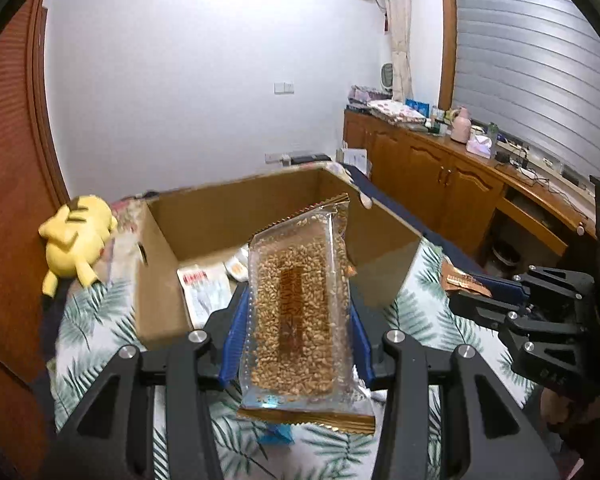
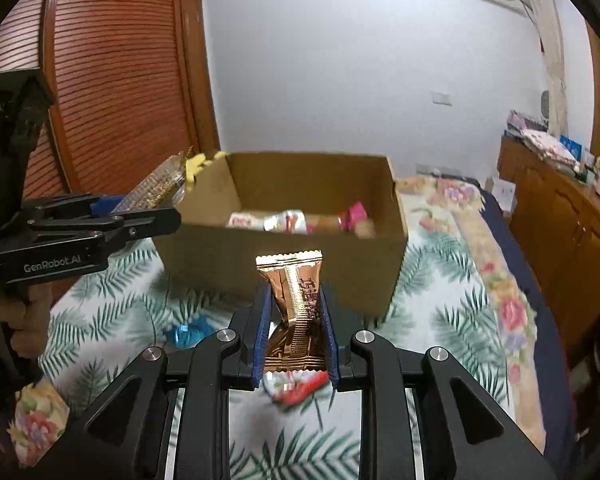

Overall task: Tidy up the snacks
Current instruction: 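Lift the granola bar with the left tool while the right tool carries the gold candy over the box, then open both tools to drop the granola bar and gold candy into the box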

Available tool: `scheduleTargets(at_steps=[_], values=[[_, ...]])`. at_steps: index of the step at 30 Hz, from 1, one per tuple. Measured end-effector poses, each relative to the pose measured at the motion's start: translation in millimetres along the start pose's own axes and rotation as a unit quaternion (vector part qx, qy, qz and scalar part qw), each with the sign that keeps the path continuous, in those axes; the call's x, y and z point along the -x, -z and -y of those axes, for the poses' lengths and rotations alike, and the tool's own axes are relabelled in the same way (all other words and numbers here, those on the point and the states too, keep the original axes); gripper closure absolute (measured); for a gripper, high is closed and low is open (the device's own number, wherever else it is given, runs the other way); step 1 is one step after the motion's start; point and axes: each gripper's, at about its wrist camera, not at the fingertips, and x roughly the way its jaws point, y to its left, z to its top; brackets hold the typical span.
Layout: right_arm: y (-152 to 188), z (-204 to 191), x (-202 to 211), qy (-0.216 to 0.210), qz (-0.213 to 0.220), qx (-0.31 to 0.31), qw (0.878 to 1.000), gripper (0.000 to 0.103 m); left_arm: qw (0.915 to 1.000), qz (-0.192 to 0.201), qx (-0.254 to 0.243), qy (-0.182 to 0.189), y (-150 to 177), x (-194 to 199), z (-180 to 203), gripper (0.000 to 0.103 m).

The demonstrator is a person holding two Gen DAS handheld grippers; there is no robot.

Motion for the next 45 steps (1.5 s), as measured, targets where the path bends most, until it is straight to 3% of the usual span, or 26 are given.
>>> scheduleTargets(at_steps=[11, 20, 26, 40, 45], values=[[-53, 8, -25, -0.003, 0.018, 0.031, 0.999, 0.082, 0.9998, 0.02, 0.001, -0.006, -42, -23, -24, 0.059], [-76, 11, -51, -0.012, 0.025, 0.043, 0.999, 0.082, 0.9999, 0.002, 0.013, -0.01, -47, -58, -39, 0.059], [-91, 26, -85, -0.032, 0.01, 0.006, 0.999, 0.082, 0.9992, -0.02, 0.032, -0.01, -40, -88, -48, 0.059], [-78, 47, -137, -0.039, -0.043, -0.043, 0.997, 0.082, 0.9973, -0.057, 0.037, -0.026, -27, -128, -45, 0.057], [-71, 40, -146, -0.031, -0.06, -0.027, 0.997, 0.081, 0.997, -0.061, 0.042, -0.021, -20, -131, -47, 0.056]])
